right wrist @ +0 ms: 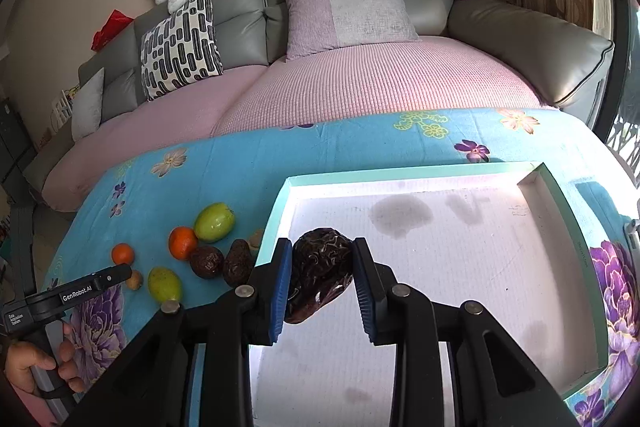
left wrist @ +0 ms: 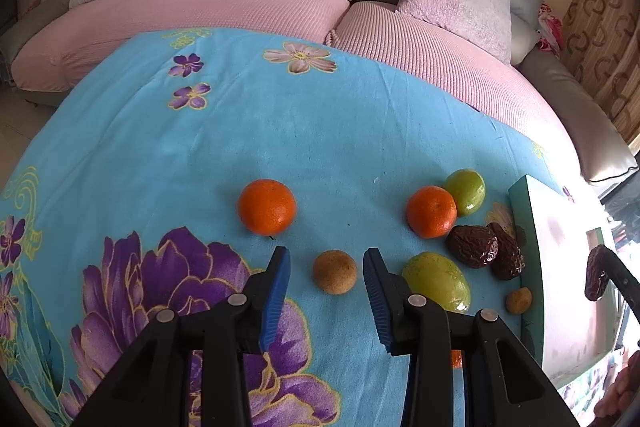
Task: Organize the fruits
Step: 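Carry the date with the right gripper while the left gripper carries the brown fruit over the tray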
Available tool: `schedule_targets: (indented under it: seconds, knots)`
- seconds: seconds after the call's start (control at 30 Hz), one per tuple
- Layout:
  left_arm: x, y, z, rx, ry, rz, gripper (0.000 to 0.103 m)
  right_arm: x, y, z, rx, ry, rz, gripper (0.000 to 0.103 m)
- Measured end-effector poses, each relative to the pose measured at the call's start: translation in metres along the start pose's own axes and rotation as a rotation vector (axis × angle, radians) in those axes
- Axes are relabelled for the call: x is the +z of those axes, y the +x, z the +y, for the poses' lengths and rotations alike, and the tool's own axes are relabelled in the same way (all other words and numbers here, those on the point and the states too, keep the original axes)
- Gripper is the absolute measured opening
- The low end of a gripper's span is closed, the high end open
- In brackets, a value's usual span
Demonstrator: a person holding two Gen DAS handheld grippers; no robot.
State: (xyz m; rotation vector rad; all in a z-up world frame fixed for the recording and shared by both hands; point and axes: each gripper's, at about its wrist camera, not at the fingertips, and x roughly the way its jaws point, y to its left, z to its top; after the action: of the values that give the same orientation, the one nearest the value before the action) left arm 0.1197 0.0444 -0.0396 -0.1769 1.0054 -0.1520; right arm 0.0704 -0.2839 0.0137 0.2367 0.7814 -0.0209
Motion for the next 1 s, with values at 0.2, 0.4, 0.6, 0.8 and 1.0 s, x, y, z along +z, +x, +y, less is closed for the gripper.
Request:
schedule_targets:
  seconds: [0.2,0.4,0.6,0.8,1.0]
  knots:
    - [-0.004,0.009,-0.01,-0.003,0.035,0.025,0.038,-0.006,-0.006,-0.015,-0.029,0.027,0.0,0.032]
    - [-0.007,0.013,-0.012,0.014,0.038,0.027,0.027,-0.007,-0.009,-0.025,-0.039,0.05,-0.002,0.032]
    - [-0.005,0.001,-0.022,0.023,0.066,-0.002,0.027,-0.006,-0.015,-0.037,-0.048,0.078,-0.017,0.032]
    - [-0.006,-0.023,-0.049,0.0,0.145,-0.05,0.027,-0.006,-0.021,-0.062,-0.105,0.12,-0.014,0.032]
    - [-0.004,-0.045,-0.08,-0.041,0.215,-0.089,0.027,-0.005,-0.035,-0.091,-0.148,0.189,-0.043,0.032]
